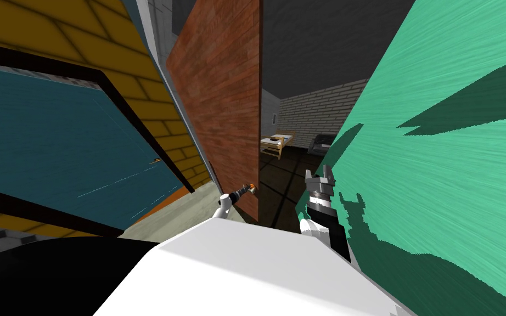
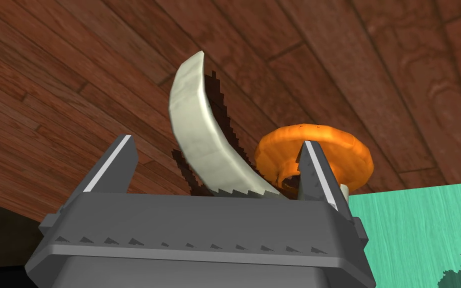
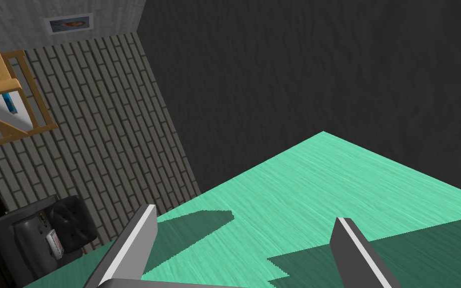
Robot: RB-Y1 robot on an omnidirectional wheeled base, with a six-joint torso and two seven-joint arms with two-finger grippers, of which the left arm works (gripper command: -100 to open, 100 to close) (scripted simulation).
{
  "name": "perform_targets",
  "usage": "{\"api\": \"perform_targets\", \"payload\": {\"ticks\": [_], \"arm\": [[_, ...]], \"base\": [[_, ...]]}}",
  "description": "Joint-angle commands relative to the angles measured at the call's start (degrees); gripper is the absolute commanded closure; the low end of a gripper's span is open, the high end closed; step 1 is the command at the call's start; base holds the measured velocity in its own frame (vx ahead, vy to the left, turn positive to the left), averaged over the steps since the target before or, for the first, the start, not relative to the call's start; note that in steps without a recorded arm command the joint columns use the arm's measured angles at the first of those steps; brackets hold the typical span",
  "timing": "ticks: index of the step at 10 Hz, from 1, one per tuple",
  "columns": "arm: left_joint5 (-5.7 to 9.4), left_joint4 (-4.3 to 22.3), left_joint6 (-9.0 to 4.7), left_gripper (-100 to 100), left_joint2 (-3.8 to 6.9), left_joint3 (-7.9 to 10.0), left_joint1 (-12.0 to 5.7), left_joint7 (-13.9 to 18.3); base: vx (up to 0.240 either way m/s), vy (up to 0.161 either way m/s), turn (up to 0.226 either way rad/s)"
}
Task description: Push the door open
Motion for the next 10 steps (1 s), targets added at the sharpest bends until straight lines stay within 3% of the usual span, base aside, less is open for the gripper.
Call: {"api": "perform_targets", "payload": {"ticks": [1, 3, 5, 6, 7, 8, 10], "arm": [[-0.27, 1.59, -0.8, 100, 0.3, 0.35, 1.74, -1.03], [-0.27, 1.59, -0.8, 100, 0.3, 0.35, 1.74, -1.03], [-0.27, -0.27, -0.8, 100, 0.3, 0.35, 1.74, -1.03], [-0.27, 1.59, -0.8, 100, 0.3, 0.35, 1.74, -1.03], [-1.78, 0.54, -1.72, 100, 0.59, 0.14, 0.01, -1.94], [-1.78, 0.54, -1.72, 100, 0.59, 0.14, 0.01, -1.94], [-3.83, 0.59, -3.56, 100, 0.81, -0.13, 0.22, -2.76]], "base": [[-0.006, 0.007, 0.011], [0.001, 0.004, -0.006], [-0.011, -0.006, -0.003], [0.004, -0.009, -0.013], [0.058, -0.024, 0.002], [0.066, -0.027, -0.004], [0.073, -0.031, -0.006]]}}
